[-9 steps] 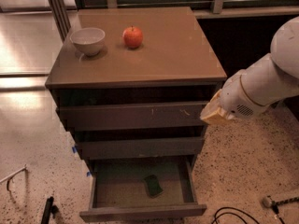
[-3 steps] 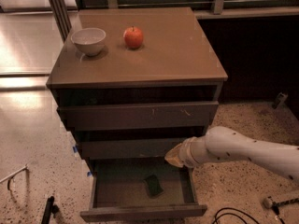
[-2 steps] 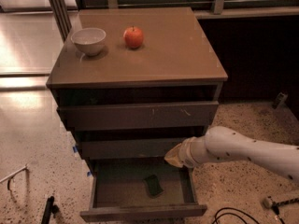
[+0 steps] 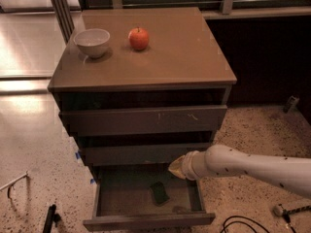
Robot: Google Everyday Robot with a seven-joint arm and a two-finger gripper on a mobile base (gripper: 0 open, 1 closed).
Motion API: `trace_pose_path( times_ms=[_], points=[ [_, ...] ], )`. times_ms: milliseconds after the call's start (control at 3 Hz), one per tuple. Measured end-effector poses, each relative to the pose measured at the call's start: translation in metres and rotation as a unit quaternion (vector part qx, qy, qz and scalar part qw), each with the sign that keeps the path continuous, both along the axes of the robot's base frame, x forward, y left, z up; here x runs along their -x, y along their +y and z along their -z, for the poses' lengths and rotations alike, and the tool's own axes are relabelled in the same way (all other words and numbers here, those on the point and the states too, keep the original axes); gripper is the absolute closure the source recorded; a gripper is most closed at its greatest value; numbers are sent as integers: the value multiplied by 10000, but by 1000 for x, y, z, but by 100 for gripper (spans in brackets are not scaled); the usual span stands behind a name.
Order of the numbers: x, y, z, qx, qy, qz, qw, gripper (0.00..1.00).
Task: Pick sponge from bottom drawer and place on counter
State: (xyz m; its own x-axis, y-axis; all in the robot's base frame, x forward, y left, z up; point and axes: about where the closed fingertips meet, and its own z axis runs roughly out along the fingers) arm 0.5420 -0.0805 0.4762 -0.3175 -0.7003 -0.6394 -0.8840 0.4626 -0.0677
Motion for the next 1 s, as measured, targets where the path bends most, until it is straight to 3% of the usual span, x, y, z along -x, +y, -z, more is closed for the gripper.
trace_pose_path(
  times_ms=[333,1000],
  points=[
    [-17,12,70,-106,90,-119,9998,100],
    [-23,22,216,-234,968,97,9950,100]
  ],
)
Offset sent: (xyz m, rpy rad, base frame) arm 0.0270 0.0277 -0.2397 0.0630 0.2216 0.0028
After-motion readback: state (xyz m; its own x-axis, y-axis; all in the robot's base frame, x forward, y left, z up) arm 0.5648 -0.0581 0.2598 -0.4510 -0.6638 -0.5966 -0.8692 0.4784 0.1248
